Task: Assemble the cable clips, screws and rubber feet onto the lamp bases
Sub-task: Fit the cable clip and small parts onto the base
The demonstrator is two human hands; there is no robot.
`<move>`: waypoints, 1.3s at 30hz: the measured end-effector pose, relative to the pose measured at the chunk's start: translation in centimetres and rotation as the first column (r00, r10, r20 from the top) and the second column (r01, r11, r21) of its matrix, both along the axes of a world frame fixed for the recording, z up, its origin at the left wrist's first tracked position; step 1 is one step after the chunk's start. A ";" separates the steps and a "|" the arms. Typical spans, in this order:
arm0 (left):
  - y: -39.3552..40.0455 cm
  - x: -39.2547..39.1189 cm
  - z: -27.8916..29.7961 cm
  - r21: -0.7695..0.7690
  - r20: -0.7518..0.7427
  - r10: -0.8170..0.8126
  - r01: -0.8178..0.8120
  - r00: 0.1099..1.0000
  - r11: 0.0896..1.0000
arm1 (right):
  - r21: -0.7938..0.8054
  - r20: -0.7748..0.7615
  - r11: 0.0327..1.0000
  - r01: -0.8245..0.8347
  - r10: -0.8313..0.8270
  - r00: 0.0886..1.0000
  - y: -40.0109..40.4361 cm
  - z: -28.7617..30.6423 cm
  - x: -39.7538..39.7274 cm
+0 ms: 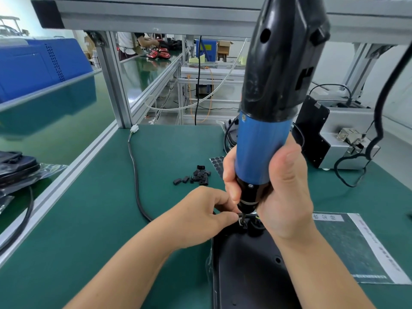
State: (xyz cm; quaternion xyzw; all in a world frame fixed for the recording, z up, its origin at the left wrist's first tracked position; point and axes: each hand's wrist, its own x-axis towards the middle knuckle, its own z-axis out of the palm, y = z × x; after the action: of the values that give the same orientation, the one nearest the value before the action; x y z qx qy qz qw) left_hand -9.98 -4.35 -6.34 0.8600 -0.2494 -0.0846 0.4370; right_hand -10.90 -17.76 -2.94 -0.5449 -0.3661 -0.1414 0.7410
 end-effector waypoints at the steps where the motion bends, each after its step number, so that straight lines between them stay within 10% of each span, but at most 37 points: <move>1: 0.0 -0.1 0.0 0.000 0.012 0.004 -0.004 1.000 1.000 | 0.000 -0.002 1.000 -0.001 0.001 1.000 -0.1 0.0 0.0; 39: -1.1 -0.4 -0.1 -0.033 -0.001 0.115 -0.115 0.993 0.993 | 0.122 -0.192 0.985 -0.125 0.147 0.970 -0.8 0.1 0.8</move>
State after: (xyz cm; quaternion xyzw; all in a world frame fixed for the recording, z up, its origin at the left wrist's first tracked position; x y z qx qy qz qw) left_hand -10.35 -5.48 -6.47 0.8657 -0.2011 -0.0545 0.4551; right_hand -10.10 -18.60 -2.79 -0.4885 -0.3180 -0.0545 0.8107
